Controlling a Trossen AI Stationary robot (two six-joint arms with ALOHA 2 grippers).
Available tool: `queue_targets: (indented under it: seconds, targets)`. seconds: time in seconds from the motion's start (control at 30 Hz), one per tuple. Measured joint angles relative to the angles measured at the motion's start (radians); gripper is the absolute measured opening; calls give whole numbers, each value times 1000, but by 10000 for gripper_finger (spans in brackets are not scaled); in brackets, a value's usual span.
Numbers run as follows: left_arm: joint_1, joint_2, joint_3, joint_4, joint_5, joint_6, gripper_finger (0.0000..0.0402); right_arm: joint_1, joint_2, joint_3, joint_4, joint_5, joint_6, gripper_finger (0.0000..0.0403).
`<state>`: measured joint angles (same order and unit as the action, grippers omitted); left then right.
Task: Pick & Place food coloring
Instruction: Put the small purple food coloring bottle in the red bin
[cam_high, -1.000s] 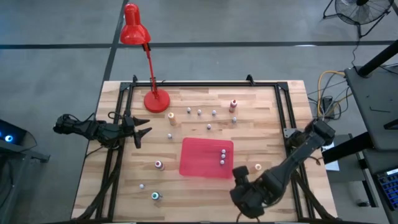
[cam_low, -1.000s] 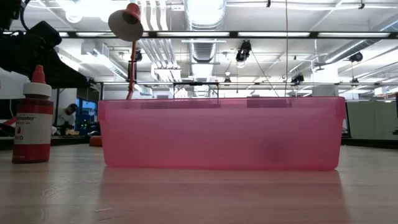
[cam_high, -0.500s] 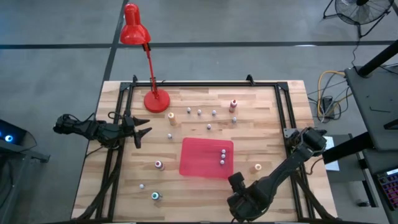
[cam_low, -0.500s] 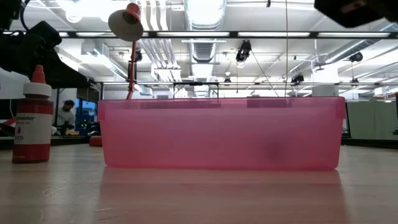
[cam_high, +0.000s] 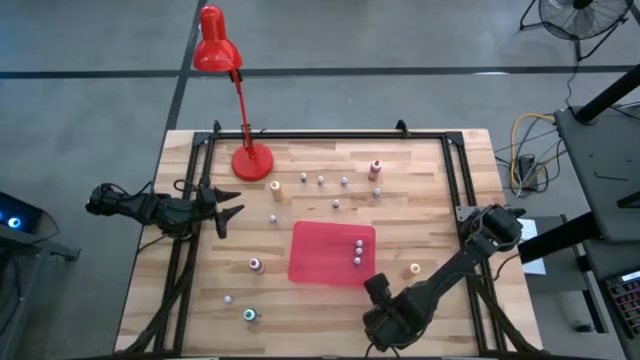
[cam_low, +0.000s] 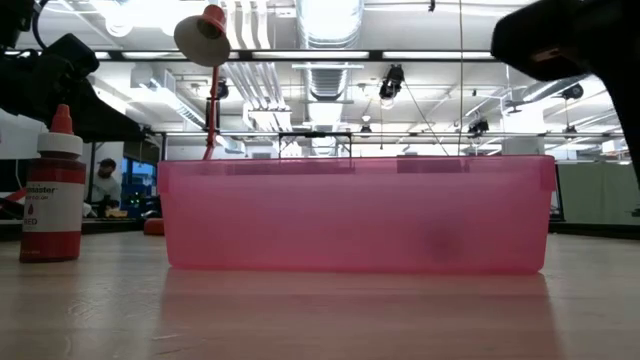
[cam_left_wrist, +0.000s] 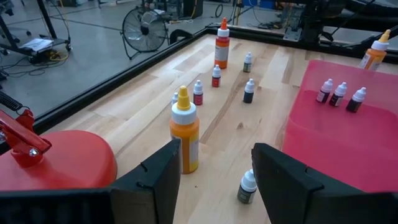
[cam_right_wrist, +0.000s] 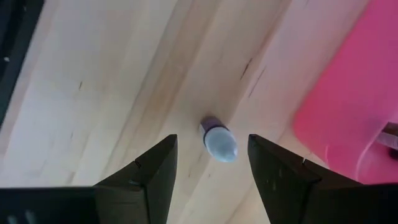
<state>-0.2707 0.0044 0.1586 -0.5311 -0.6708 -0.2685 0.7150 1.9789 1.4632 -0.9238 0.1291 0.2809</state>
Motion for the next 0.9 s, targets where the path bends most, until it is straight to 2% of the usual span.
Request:
queue_targets:
  seconds: [0.37,0.9]
  targets:
    - [0,0,0,0,0,0,170,-6,33,-18,86,0,-53,187]
    - [0,0,0,0,0,0,170,-25,39,-34,57,-14,-52,178]
